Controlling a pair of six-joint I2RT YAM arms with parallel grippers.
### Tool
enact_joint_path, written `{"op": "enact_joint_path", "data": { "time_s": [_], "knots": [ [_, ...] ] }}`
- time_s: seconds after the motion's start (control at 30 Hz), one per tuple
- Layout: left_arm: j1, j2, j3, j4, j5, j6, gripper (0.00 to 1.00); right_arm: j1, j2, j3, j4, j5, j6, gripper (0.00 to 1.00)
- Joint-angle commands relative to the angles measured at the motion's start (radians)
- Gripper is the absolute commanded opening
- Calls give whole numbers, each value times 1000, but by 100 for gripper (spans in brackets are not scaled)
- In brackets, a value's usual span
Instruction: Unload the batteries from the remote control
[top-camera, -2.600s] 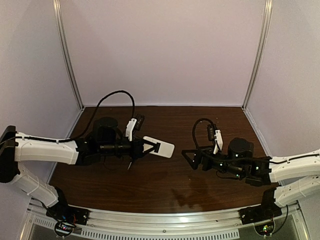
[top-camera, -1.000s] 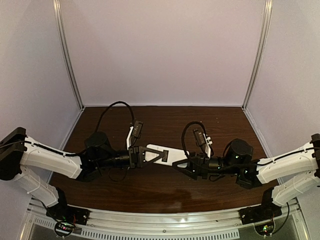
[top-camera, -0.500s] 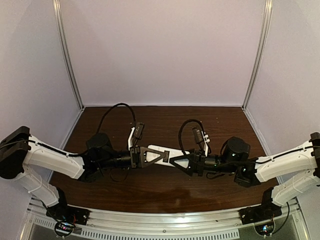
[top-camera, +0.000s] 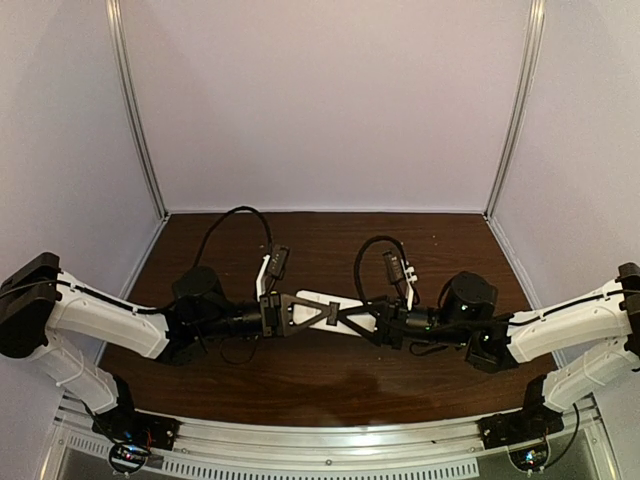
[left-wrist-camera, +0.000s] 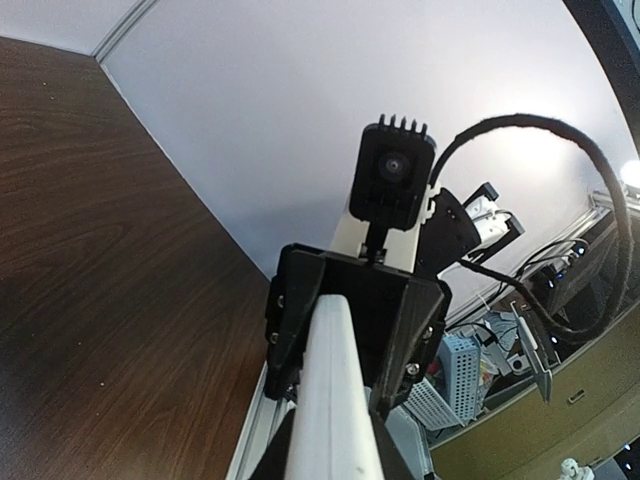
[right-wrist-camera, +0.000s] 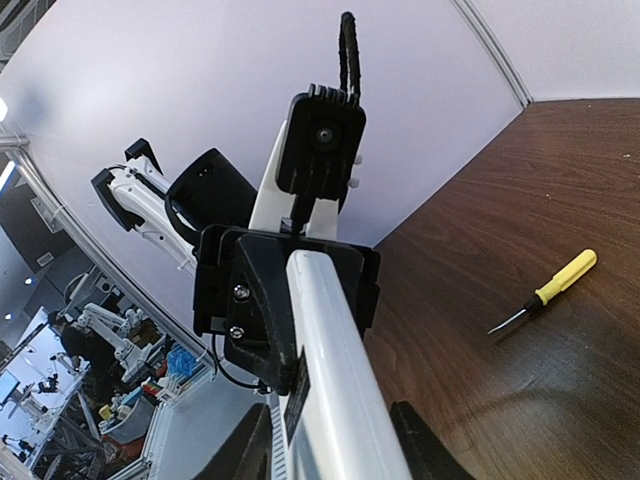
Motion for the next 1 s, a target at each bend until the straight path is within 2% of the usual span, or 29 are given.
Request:
{"op": "enact_joint_path", "data": {
  "time_s": [0.0, 0.17, 0.2, 0.27, 0.33, 0.47, 0.6, 0.63, 0.97],
  "knots": [
    [-4, -4, 0, 47, -22, 5, 0, 7, -6, 10, 12, -45, -6, 36],
    [-4, -2, 12, 24, -34, 15, 0, 7, -5, 5, -2, -61, -9, 24],
    [-4, -2, 17, 13, -35, 18, 3, 7, -5, 2, -3, -61, -9, 21],
    [-4, -5, 22, -8, -45, 26, 18, 6, -3, -1, -3, -61, -6, 13],
    [-4, -11, 23, -28, -59, 34, 36, 7, -4, -4, -1, -59, 1, 9],
    [-4, -33, 15, -60, -84, 55, 58, 6, -13, -9, -17, -40, 16, 4],
    [-4, -79, 0, -112, -129, 78, 92, 6, -35, -17, -41, -6, 26, 0],
    [-4, -90, -4, -131, -140, 85, 96, 6, -40, -20, -48, 1, 30, 0],
    [-5, -182, -3, -357, -294, 167, 97, 5, -92, -55, -84, 105, 112, 0]
  ]
}}
